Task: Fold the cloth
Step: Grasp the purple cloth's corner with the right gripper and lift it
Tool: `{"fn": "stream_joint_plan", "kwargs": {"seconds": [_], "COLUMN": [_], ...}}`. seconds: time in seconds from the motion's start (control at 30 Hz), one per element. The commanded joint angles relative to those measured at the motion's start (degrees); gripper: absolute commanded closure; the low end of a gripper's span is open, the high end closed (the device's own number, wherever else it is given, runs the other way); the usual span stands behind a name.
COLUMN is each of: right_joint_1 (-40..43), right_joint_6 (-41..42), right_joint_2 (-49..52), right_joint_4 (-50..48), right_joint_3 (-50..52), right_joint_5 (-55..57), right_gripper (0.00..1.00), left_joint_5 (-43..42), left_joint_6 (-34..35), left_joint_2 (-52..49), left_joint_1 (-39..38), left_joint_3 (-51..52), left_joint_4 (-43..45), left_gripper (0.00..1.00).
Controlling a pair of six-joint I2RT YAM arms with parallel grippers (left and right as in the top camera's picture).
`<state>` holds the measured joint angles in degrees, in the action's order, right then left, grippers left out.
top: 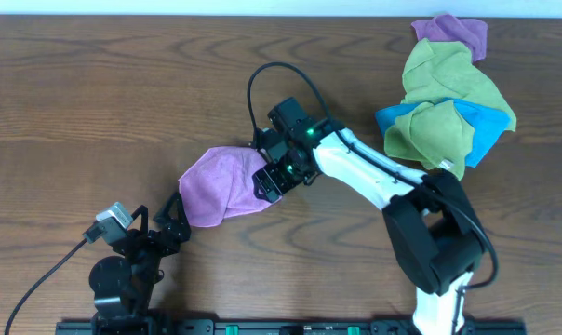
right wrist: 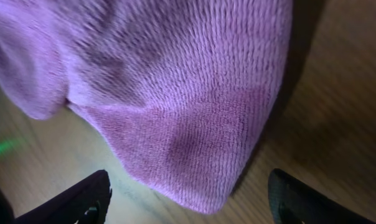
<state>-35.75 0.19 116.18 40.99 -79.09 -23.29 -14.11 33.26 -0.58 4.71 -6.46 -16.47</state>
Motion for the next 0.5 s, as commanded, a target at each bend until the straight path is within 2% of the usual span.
{"fn": "stream_joint_plan", "kwargs": {"seconds": [0.0,0.07,0.17,0.2,0.23,0.27,0.3,0.4,0.47], "right_joint_1": [-0.5,-0.5,-0.6,-0.7,-0.7,-0.8,-0.8,0.0,1.0], "right_joint_6": [0.0,0.7,1.1,1.2,1.6,2.7,3.5,3.9,3.8], "right_joint_2": [1.9,2.0,2.1,2.1,2.1,2.1,2.1,2.1,2.0], "right_joint_4": [-0.6,-1.4,-2.4,-2.8,-3.3,-4.2,-4.9,-5.0,-3.5], "right_joint_3": [0.1,0.1,0.1,0.1,0.1,0.1,0.0,-3.3,-8.9], "right_joint_5": [-1.8,-1.8,-1.8,-1.8,-1.8,-1.8,-1.8,-1.6,1.9], "right_gripper": [0.22,0.26,0.40,0.49,0.63,0.89,0.99,0.99,0.99], "left_joint_5": [1.0,1.0,1.0,1.0,1.0,1.0,1.0,1.0,1.0], "left_joint_6": [0.6,0.6,0.6,0.6,0.6,0.6,0.6,0.6,0.6], "left_joint_2": [0.3,0.3,0.3,0.3,0.3,0.3,0.3,0.3,0.3], "left_joint_1": [-0.1,-0.1,-0.1,-0.1,-0.1,-0.1,-0.1,-0.1,-0.1], "left_joint_3": [0.9,0.9,0.9,0.9,0.9,0.9,0.9,0.9,0.9], "left_joint_4": [-1.5,-1.5,-1.5,-1.5,-1.5,-1.5,-1.5,-1.5,-1.5], "left_gripper": [0.05,0.05,0.05,0.05,0.05,0.05,0.05,0.05,0.05]}}
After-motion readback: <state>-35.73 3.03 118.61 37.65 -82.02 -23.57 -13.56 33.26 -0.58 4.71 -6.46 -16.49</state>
